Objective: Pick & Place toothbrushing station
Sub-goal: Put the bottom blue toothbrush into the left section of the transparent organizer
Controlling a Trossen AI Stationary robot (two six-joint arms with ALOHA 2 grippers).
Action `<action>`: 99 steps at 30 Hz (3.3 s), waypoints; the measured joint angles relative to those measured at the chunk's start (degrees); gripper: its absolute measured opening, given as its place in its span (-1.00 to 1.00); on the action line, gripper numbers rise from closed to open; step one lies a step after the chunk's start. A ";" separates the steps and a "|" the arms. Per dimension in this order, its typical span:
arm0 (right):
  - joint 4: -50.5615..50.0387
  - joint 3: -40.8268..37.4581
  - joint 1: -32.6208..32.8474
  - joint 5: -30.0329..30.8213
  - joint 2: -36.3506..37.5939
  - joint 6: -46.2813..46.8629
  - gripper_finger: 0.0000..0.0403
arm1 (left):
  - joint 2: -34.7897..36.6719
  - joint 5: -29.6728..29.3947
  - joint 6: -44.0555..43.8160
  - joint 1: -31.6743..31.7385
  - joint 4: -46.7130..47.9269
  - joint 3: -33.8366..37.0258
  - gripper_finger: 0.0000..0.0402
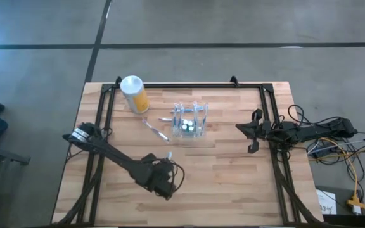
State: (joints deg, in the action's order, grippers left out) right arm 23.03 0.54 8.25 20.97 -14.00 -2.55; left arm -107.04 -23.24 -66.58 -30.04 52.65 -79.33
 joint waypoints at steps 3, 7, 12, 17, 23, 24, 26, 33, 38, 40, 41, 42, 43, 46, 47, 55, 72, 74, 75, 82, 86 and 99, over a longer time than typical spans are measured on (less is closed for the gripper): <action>0.00 0.00 0.00 0.00 0.00 0.26 -0.96 | 0.00 0.09 0.01 1.03 -0.03 0.00 -0.58; 0.02 0.00 0.00 0.00 0.01 0.41 -0.96 | -0.20 0.28 1.10 3.50 -0.10 0.00 -0.43; 0.01 0.00 0.00 0.00 0.02 0.42 -0.96 | -0.39 4.13 2.31 7.28 -0.14 1.25 -0.10; 0.00 0.00 0.00 0.00 0.02 -0.10 -0.96 | -0.39 4.61 2.10 9.72 -4.40 4.75 0.17; -0.04 0.00 0.00 0.00 0.02 -0.96 -0.96 | -0.39 8.96 2.46 11.27 -10.71 9.01 0.30; -0.04 0.00 0.00 0.00 0.02 -1.01 -0.96 | -0.39 9.31 2.50 11.36 -11.49 9.59 0.30; -0.02 0.00 0.00 0.00 0.02 -1.24 -0.96 | -0.39 9.48 2.68 11.55 -13.02 10.66 0.29; 0.50 0.00 0.00 0.00 0.02 -1.57 -0.96 | -0.07 9.76 3.62 11.58 -16.06 13.80 0.25; 0.85 0.00 0.00 0.00 0.02 -1.57 -0.96 | -0.11 9.41 4.96 11.58 -15.68 13.97 0.16; 0.93 0.01 0.00 0.00 0.02 -1.57 -0.96 | -0.15 8.97 5.04 11.56 -15.60 13.98 0.09; 0.92 0.01 0.00 0.00 0.02 -1.57 -0.96 | -0.17 8.82 5.24 11.56 -15.58 14.00 0.05; 0.93 0.01 0.00 0.00 0.02 -1.57 -0.96 | -0.17 8.81 5.53 11.56 -15.53 14.00 0.00; 0.92 0.02 0.00 0.00 0.02 -1.57 -0.96 | -0.19 8.77 5.87 11.56 -15.39 14.01 -0.05; 0.91 0.02 0.00 0.00 0.02 -1.63 -0.96 | -0.22 8.74 6.79 11.57 -14.93 13.99 -0.22; 0.90 0.02 0.00 0.00 0.02 -1.78 -0.96 | -0.22 8.84 7.10 11.58 -14.82 13.99 -0.28; 0.87 0.02 0.00 0.00 0.00 -2.14 -0.96 | -0.36 9.73 11.53 11.54 -14.57 13.37 -0.83; -0.34 0.04 -0.02 0.02 -0.74 -1.35 -0.96 | 17.87 -8.92 22.07 6.45 -14.97 16.62 -0.99; -0.55 0.04 -0.02 0.03 -1.00 -0.47 -0.96 | 23.13 -12.60 21.98 4.68 -16.24 19.27 -0.99; -0.54 0.04 -0.02 0.03 -1.15 -0.16 -0.96 | 25.79 -14.20 21.97 3.77 -17.45 20.99 -0.99; -0.68 0.04 -0.02 0.02 -1.60 3.22 -0.96 | 43.73 -24.29 32.85 -4.49 -37.14 35.22 -0.99; -2.69 0.04 -0.02 0.02 -1.58 2.56 -0.96 | 52.45 -25.27 46.02 -7.87 -51.59 44.13 -0.99; -2.39 0.04 -0.07 -8.85 -1.37 7.19 -0.96 | 81.42 -17.57 62.34 0.78 -60.73 61.11 -1.00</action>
State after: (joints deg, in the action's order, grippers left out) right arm 20.64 0.58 8.19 12.12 -15.37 4.65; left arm -25.63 -40.81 -4.24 -29.26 -8.08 -18.22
